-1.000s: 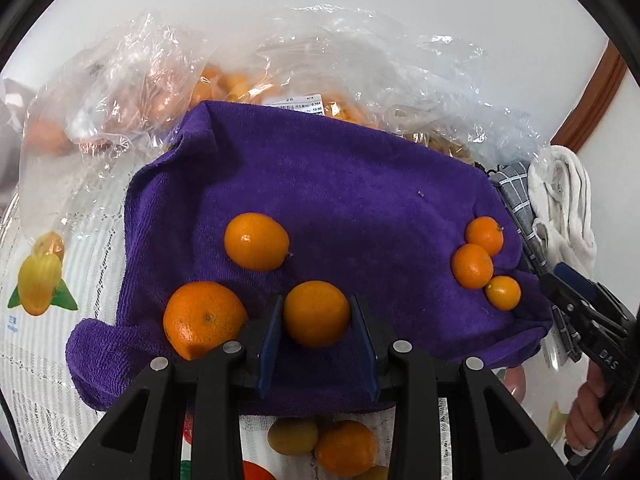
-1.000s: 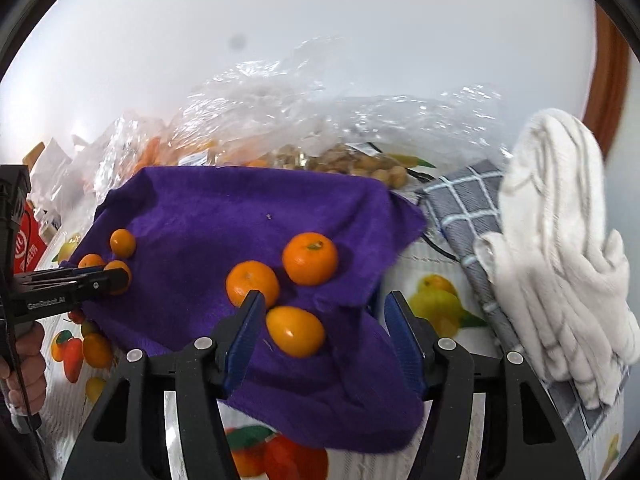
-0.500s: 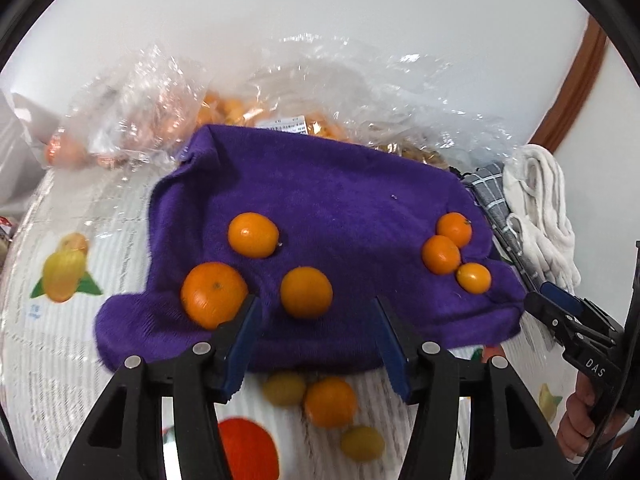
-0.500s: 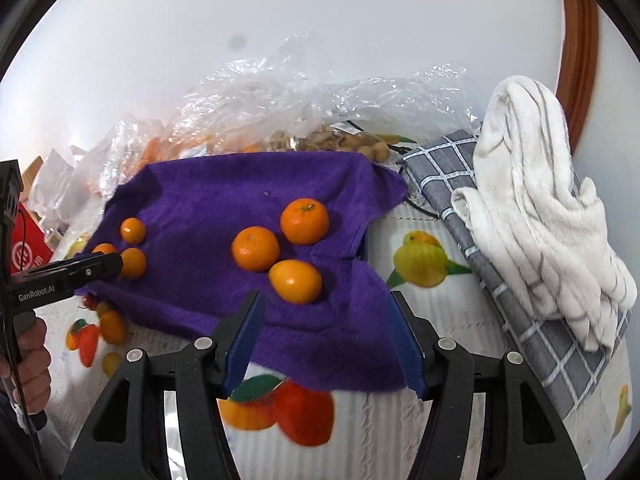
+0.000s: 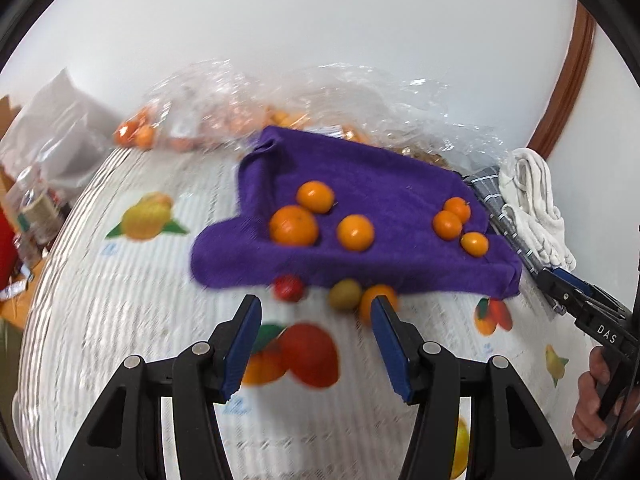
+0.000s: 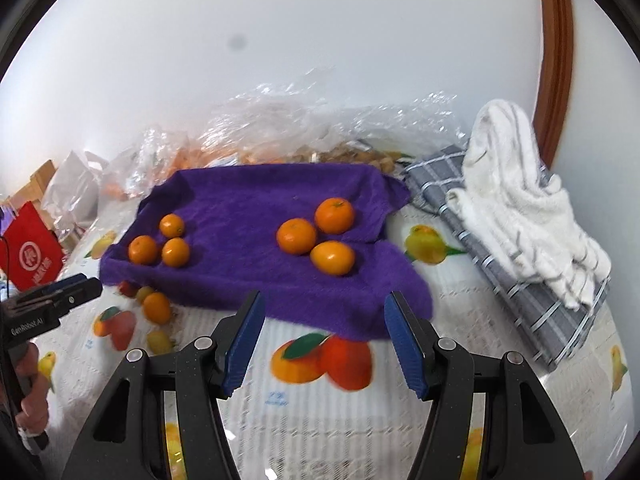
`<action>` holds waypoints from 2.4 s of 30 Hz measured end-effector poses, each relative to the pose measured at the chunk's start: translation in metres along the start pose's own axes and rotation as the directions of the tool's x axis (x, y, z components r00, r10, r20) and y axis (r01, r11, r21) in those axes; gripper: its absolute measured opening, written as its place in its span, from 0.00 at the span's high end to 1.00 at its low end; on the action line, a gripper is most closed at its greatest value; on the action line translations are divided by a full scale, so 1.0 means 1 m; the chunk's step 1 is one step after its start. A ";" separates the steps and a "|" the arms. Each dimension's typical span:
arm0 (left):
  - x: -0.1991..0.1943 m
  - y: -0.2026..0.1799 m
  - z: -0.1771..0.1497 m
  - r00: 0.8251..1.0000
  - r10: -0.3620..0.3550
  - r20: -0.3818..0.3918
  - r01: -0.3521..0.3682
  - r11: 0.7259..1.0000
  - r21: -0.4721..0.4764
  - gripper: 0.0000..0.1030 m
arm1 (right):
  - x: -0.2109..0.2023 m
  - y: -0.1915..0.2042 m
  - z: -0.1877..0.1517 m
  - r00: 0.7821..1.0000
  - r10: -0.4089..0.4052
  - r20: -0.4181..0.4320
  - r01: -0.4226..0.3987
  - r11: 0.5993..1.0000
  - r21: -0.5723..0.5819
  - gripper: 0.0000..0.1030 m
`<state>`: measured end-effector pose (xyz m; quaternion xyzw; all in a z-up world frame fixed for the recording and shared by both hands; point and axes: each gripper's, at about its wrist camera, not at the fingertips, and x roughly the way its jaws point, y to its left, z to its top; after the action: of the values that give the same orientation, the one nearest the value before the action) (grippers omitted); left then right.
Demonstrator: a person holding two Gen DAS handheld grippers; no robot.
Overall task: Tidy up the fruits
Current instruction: 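Withdraw the right tool from the towel toward the loose fruits on the sheet, then grasp a small yellow-brown fruit with the right tool while the left tool grasps the red fruit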
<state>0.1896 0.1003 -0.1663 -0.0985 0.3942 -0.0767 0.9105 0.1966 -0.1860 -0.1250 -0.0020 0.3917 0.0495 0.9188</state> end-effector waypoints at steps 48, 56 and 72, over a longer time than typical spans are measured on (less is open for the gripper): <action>-0.002 0.076 -0.045 0.980 0.187 -0.064 -0.190 0.981 -0.039 0.44 | 0.070 0.123 -0.039 0.963 0.209 -0.169 -0.240 0.951 -0.195 0.57; -0.001 0.077 -0.038 0.977 0.194 -0.092 -0.202 0.976 -0.085 0.45 | 0.072 0.130 -0.043 0.973 0.169 -0.154 -0.205 0.943 -0.260 0.74; 0.047 0.025 -0.002 0.989 0.103 -0.101 -0.110 0.992 -0.061 0.46 | 0.045 -0.013 -0.021 0.998 0.052 -0.039 -0.054 0.996 -0.069 0.74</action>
<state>0.2217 0.1140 -0.2063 -0.1034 0.4454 -0.0195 0.8891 0.2143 -0.1954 -0.1725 -0.0246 0.4066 0.0874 0.9091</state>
